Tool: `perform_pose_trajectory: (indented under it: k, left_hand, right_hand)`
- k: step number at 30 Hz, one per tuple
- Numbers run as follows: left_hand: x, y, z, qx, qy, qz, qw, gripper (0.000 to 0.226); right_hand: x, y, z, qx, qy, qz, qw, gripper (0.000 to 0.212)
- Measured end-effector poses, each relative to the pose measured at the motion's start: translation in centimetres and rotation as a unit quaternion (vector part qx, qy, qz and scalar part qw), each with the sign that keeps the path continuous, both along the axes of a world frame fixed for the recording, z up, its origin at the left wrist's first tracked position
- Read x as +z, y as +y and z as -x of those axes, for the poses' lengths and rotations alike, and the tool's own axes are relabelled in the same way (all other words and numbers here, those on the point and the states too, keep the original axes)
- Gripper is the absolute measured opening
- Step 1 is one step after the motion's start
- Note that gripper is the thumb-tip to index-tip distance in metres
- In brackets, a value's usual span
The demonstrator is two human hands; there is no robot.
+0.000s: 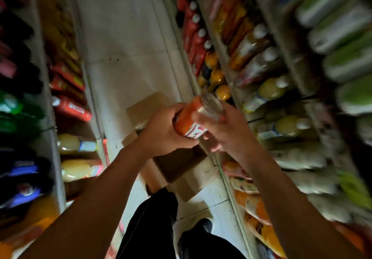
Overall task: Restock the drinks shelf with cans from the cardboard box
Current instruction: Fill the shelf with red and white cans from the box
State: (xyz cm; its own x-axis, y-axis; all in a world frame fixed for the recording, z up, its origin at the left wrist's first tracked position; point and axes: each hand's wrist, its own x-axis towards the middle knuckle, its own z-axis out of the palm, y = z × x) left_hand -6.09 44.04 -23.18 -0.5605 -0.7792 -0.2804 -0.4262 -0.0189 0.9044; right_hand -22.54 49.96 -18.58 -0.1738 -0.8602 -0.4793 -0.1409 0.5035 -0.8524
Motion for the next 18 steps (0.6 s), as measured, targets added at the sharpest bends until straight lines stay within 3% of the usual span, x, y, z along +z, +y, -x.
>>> perform_pose_trajectory:
  k: [3, 6, 9, 13, 18]
  left_hand:
    - [9.7, 2.6, 3.2, -0.029, 0.064, -0.027, 0.997, 0.073]
    - [17.8, 6.3, 6.8, -0.059, 0.125, -0.031, 0.99, 0.098]
    - [23.6, 10.5, 10.6, -0.125, 0.15, 0.006, 0.981, 0.104]
    - [29.5, 14.9, 16.0, -0.225, 0.187, 0.01, 0.956, 0.091]
    - [33.9, 17.6, 21.0, -0.309, 0.182, 0.021, 0.933, 0.073]
  right_hand:
    - [9.3, 4.7, 1.7, -0.022, 0.051, 0.093, 0.994, 0.063]
    - [17.2, 9.9, 3.7, -0.08, 0.111, 0.174, 0.975, 0.065]
    - [23.1, 16.0, 6.2, -0.148, 0.161, 0.227, 0.949, 0.066]
    - [28.6, 22.9, 9.1, -0.245, 0.218, 0.273, 0.904, 0.061]
    - [31.8, 28.8, 11.6, -0.381, 0.271, 0.253, 0.847, 0.042]
